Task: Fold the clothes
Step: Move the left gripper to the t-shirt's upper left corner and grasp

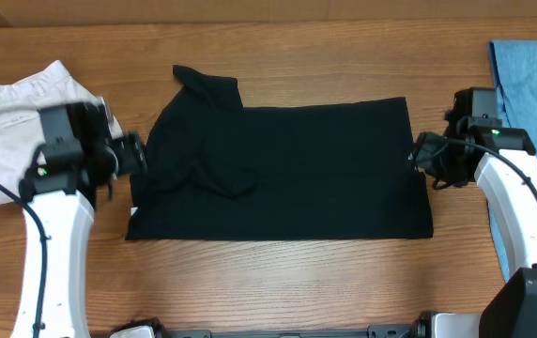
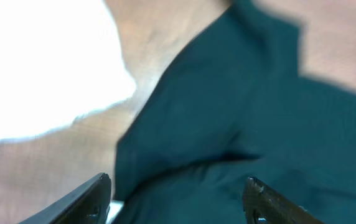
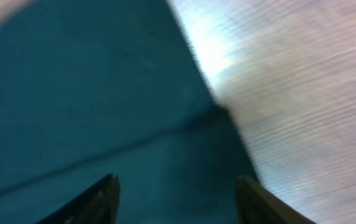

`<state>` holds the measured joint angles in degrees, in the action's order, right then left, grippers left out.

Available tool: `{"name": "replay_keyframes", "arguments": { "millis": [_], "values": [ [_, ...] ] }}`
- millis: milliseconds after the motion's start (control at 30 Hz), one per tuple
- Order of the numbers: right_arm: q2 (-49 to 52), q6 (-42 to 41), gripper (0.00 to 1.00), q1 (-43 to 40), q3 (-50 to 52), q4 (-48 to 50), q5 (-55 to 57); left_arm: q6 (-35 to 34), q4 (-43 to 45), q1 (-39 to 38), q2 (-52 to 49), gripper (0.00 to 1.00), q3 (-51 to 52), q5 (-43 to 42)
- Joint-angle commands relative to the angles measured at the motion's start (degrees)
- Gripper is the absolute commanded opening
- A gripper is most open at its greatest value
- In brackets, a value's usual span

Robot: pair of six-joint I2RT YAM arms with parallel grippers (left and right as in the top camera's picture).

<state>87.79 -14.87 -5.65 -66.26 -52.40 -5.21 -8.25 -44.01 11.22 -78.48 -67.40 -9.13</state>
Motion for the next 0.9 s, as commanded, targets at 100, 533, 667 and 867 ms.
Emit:
{"name": "replay_keyframes", "arguments": {
  "millis": [100, 533, 667, 867],
  "values": [
    [-1.22, 3.41, 0.67, -0.42, -1.73, 0.42, -6.47, 3.43, -0.48, -2.54, -14.10, 0.71, -15.39, -7.69],
    [-1.22, 3.39, 0.67, -0.44, -1.70, -0.22, -6.43, 5.86, 5.64, -6.71, -45.27, 0.70, -36.76, -10.56],
    [-1.20, 3.39, 0.67, -0.42, -1.70, -0.35, -6.21, 4.46, 10.03, -6.73, -49.99, 0.69, -36.79, -12.52],
    [-1.20, 3.39, 0.67, -0.42, -1.70, 0.02, -4.81, 1.29, 16.15, -6.75, -53.51, 0.67, -36.79, -13.20]
  ]
}}
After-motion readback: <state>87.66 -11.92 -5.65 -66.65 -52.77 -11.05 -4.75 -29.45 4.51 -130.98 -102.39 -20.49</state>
